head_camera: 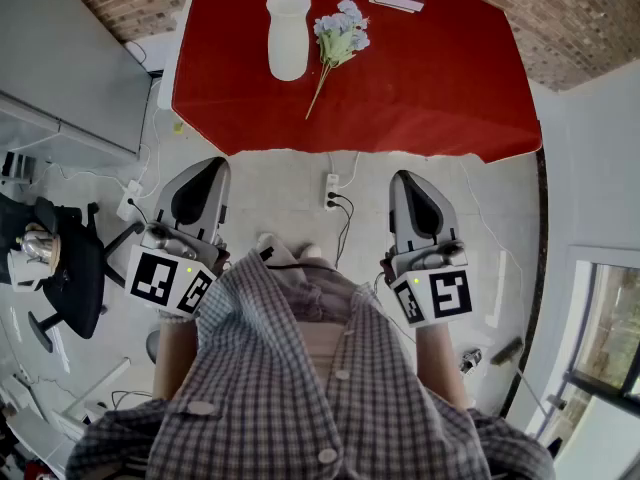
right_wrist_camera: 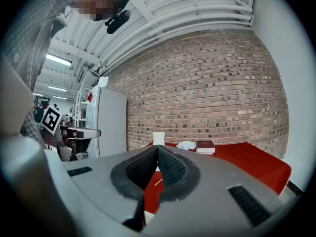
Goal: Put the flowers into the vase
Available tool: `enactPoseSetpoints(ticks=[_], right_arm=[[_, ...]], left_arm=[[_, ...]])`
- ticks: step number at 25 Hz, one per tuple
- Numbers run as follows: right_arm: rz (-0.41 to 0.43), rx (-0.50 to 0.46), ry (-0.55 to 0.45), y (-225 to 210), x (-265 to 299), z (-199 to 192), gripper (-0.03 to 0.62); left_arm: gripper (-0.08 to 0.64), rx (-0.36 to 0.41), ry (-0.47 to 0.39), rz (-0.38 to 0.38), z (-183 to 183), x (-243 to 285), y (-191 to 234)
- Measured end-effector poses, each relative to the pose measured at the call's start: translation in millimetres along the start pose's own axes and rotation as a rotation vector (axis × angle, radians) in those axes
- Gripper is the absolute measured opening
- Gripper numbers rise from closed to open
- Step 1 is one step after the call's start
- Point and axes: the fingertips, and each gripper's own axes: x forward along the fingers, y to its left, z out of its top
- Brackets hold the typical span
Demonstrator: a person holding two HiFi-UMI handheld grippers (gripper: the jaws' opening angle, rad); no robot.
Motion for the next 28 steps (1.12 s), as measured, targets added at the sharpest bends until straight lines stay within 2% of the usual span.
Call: enactPoseSetpoints(ticks=[12, 21, 25, 28], right_arm=[[0.003, -0.016, 0.0, 4.9, -20.1, -0.8, 0.006], [-0.025, 0.035, -0.011, -4.3, -31.6, -4.0, 0.006], [-0.043, -0.011, 0.009, -8.9, -32.6, -9.1, 0.006], [-0.031, -0.007, 0.012, -8.3, -30.9, -12.6, 0.006]], left_arm=[[0.006, -0.011, -0.02, -0.018, -1.2, -10.7, -18.5], [0.006, -0.011, -0.017, -0.039, -3.5, -6.6, -29.0], [0.006, -0.01, -0.015, -0.034, -4.4, -3.5, -31.5], [0.005, -0.007, -0.008, -0.025, -5.4, -3.1, -32.3]])
